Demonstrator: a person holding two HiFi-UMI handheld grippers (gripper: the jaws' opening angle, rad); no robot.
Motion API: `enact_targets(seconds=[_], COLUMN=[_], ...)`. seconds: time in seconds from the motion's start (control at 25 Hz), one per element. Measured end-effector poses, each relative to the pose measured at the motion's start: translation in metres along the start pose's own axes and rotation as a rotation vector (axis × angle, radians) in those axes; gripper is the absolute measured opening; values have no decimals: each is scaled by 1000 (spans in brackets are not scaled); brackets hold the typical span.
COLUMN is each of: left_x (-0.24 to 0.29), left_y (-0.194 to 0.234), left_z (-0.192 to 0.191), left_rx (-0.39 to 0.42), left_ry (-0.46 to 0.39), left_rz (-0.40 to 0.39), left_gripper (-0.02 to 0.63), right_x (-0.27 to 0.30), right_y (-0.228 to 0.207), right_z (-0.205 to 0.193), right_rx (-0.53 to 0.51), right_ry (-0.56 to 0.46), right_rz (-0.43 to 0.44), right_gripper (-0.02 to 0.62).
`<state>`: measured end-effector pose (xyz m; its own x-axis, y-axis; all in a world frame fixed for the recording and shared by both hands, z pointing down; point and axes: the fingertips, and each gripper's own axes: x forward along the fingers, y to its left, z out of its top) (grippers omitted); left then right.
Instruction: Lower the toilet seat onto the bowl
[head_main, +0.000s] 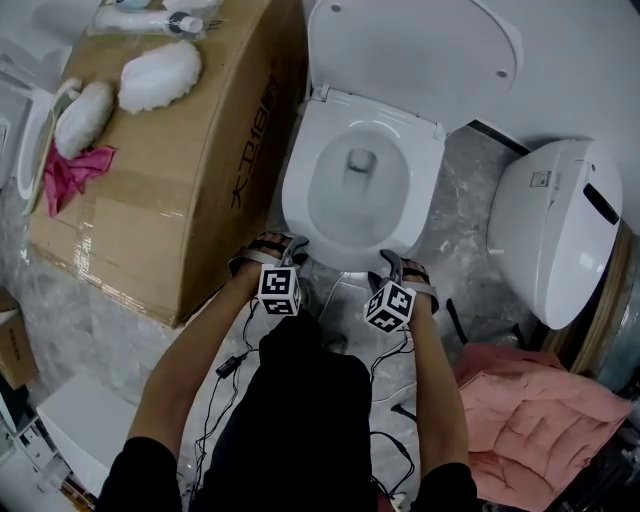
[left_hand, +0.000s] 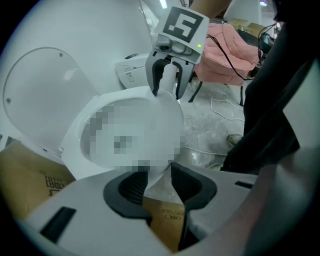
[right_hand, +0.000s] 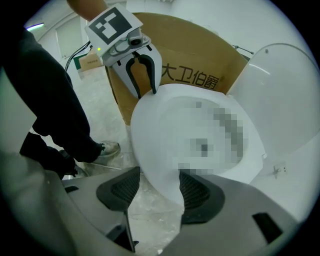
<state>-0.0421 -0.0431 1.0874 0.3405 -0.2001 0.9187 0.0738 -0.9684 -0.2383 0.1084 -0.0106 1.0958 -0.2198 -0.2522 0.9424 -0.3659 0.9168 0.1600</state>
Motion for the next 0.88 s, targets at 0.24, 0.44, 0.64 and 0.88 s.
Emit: enact_targets(seconds=[0.24, 0.44, 0.64, 0.88], left_x=[-1, -64, -227, -470], left_y=[-2, 22, 98, 189], left_z=[-1, 34, 111, 183], left_rx=[-34, -109, -427, -710], left_ry=[-4, -91, -358, -706], left_rz=[-44, 51, 253, 512], left_gripper=[158, 125, 46, 9], right_x=[-2, -69, -235, -471], right_y=[0, -17, -84, -160], right_z=[0, 44, 125, 197], right_rx=[22, 230, 740, 979], right_ry=[24, -97, -457, -811], right_rz=[37, 40, -70, -363], right_gripper=[273, 260, 87, 32])
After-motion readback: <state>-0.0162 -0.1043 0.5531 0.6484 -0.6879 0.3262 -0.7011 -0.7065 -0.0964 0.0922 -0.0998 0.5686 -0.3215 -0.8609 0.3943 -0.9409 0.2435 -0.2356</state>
